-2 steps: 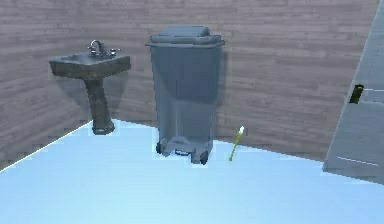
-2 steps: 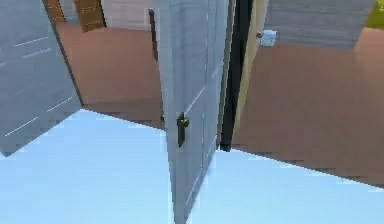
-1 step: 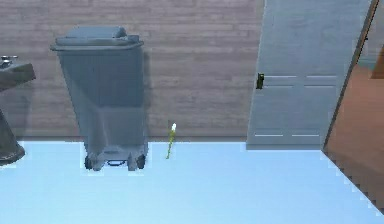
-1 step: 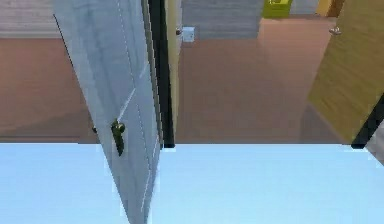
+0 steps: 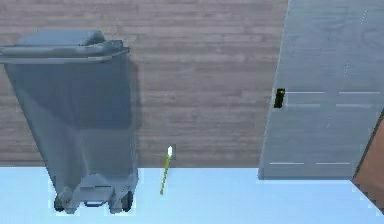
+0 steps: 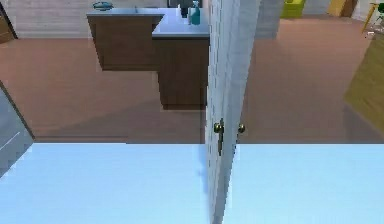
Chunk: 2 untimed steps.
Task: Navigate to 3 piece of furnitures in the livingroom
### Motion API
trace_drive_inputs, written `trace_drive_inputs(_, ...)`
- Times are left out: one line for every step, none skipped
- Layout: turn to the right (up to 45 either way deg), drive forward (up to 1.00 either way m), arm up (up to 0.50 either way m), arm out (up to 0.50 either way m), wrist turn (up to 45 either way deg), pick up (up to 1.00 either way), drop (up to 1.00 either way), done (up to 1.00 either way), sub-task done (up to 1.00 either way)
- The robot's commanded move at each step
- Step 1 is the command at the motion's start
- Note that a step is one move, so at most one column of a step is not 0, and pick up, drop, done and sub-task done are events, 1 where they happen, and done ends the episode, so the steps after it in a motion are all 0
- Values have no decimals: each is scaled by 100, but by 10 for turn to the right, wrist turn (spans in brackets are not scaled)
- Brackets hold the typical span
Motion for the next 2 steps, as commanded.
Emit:
trace_drive_inputs(420,0,0,0,0,0,0,0,0)
trace_drive_inputs(0,70,0,0,0,0,0,0,0)
